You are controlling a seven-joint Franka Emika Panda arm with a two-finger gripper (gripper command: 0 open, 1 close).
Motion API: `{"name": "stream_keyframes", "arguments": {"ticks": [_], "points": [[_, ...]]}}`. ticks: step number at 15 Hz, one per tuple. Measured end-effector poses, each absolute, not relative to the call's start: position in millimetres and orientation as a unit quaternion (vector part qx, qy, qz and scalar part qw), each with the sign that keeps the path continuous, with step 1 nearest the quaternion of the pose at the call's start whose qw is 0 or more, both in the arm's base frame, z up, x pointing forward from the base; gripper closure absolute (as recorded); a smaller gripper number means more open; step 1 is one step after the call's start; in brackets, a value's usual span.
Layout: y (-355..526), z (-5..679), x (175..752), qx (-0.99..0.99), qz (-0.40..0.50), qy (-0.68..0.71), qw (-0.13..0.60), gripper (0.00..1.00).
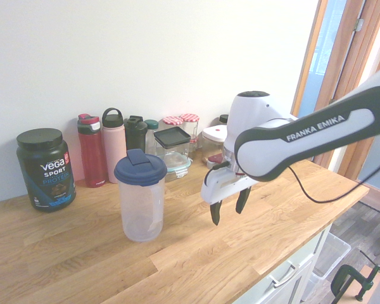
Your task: Pour me some water
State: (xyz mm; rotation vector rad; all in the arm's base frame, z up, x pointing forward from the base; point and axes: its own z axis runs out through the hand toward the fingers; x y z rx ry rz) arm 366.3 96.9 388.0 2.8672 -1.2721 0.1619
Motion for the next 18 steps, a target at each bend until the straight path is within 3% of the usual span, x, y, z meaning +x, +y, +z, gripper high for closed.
{"name": "stream_keyframes", "arguments": {"ticks": [6,12,13,18], "points": [[216.6,411.0,315.3,0.894,0.126,-0.430,-0.006,0.00],[267.2,446.8,363.5,0.870,0.229,-0.433,-0.052,0.00],[267.8,446.5,375.4,0.869,0.240,-0.429,-0.057,1.00],[277.6,439.7,394.2,0.865,0.263,-0.420,-0.072,1.00]]}}
